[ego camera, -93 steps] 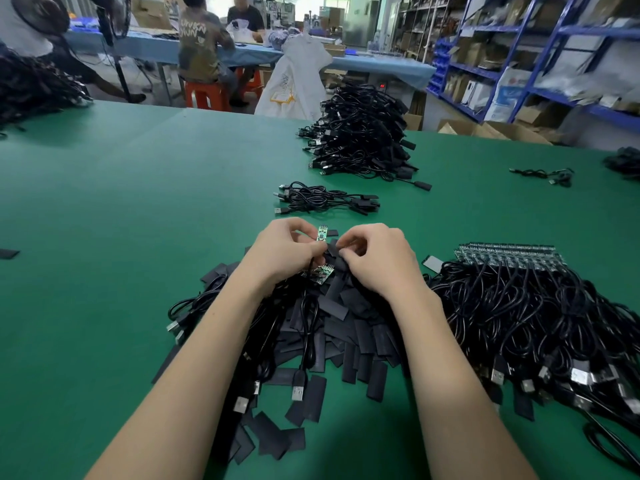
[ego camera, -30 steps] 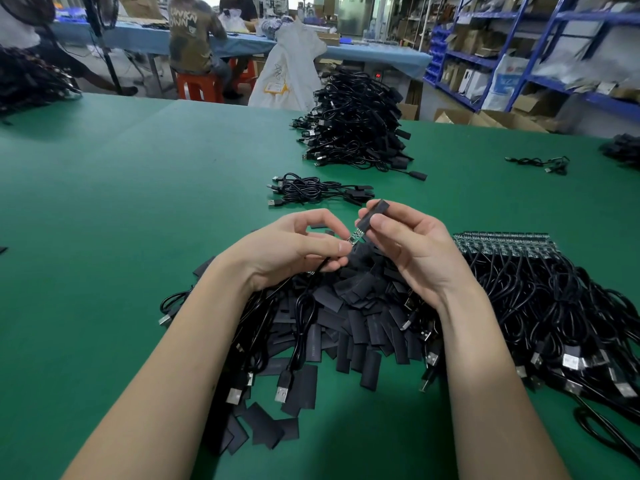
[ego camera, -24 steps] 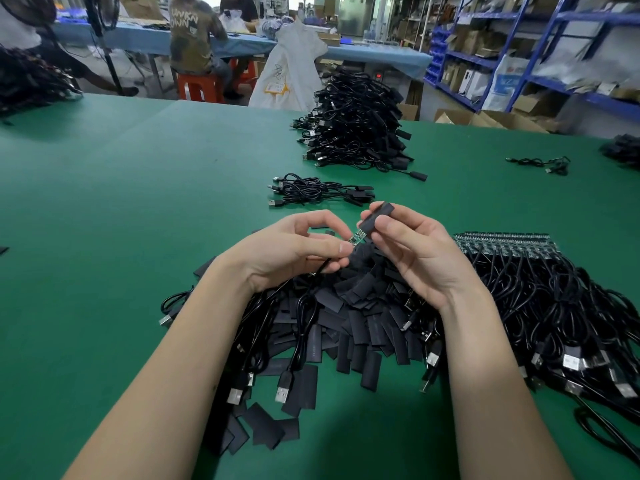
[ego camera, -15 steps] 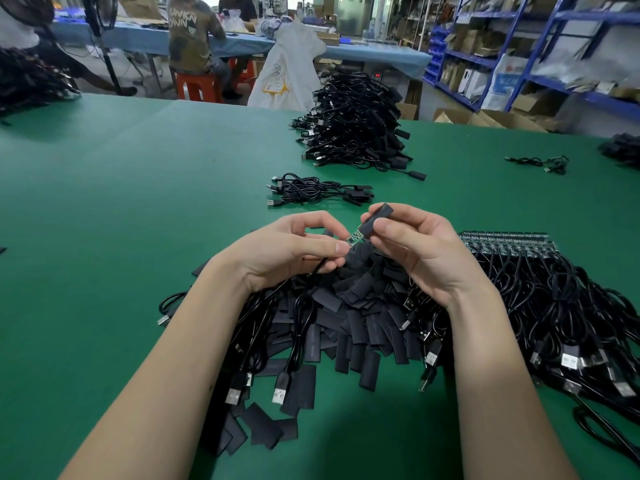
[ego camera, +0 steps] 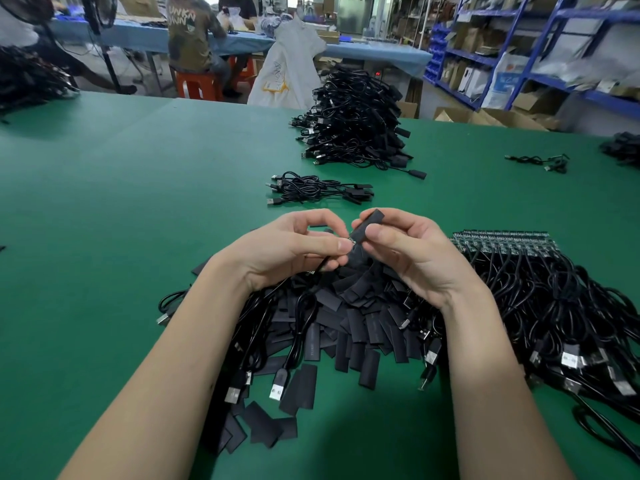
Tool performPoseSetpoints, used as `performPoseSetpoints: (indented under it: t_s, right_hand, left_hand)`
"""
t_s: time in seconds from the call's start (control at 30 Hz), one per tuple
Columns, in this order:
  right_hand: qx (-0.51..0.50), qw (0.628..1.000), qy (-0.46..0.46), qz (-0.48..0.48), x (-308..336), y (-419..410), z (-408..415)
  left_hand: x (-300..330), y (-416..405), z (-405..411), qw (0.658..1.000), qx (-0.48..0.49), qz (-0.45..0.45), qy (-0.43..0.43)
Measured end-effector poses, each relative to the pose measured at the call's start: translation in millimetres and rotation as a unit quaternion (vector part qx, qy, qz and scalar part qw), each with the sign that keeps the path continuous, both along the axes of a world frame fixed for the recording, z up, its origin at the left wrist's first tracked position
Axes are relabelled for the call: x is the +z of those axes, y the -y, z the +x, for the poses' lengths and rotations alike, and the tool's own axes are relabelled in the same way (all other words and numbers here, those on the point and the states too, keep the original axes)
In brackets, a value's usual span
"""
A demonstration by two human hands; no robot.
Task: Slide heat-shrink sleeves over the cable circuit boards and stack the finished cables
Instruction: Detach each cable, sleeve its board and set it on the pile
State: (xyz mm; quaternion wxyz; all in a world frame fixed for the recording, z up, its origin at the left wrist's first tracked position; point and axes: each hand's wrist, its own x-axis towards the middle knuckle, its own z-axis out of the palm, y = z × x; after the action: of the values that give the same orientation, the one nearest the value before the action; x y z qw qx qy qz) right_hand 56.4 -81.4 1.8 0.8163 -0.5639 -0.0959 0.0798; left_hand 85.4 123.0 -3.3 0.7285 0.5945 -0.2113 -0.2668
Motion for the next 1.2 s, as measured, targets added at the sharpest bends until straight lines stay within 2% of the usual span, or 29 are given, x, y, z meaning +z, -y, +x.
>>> performPoseSetpoints:
  t_s: [0.17,0.4,0.53,0.73,1.2]
  right_hand:
    - [-0.011,1.000,0.000,-0.010,-1,-2,3]
    - [-0.099,0.994,-0.024,0.037,-4,-2,8]
    - [-0.129,0.989,-0.035,0.057,-3,-3,10]
    - [-0.128,0.990,-0.039,0.051,-3,-5,10]
    - [-0.116,0.991,-0.029,0.059,-9,-9,12]
  left_hand:
    - [1,0,0,1.000,0.018,0.004,0.012]
    - [5,10,-1,0.973,0.127,0.117,0.153]
    - [4,12,0,0.961,0.153,0.124,0.193]
    - [1,12,2,0.952,0.185,0.125,0.211]
    - [2,12,3,0.914,0.205,0.157,0.314]
